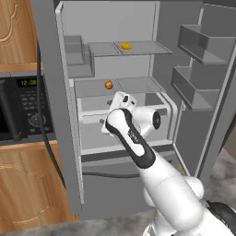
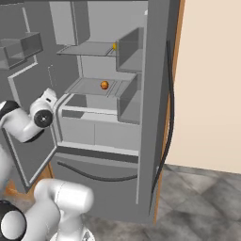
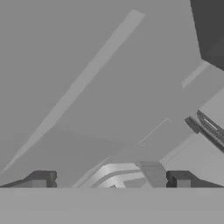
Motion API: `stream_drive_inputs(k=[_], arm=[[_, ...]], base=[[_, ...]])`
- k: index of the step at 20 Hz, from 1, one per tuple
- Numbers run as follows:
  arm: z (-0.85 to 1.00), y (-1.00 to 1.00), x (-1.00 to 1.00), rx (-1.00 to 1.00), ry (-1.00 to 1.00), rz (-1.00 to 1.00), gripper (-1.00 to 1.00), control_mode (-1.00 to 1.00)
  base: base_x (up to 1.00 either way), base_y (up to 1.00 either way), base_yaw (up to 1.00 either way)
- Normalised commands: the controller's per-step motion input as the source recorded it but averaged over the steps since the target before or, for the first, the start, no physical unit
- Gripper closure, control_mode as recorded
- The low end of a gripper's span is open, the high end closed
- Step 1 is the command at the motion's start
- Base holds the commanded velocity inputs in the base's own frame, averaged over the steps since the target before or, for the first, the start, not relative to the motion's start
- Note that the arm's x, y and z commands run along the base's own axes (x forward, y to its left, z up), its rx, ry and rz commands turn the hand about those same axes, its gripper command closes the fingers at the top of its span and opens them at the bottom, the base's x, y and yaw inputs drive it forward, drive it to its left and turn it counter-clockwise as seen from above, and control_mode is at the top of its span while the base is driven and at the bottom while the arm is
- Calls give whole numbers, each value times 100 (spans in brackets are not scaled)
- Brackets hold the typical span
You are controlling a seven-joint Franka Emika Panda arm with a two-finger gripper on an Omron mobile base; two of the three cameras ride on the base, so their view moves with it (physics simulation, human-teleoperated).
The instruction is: Retrieve the mango and peach from the fridge and place them into the bowl on the dining table.
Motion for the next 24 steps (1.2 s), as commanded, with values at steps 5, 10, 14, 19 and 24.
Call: stream_drive_inputs(k=[5,10,14,19,24], arm=[[16,-67,-67,-2,15,-1,-100,-100],[9,-7,-99,0,0,-4,-100,-100],[26,-23,-89,7,-5,-23,-100,-100],[33,-77,-28,23,7,-56,-100,-100],[14,-64,-20,25,19,-40,-100,-100]], base=[[0,0,0],[0,0,0],[0,0,0],[0,0,0],[0,0,0]])
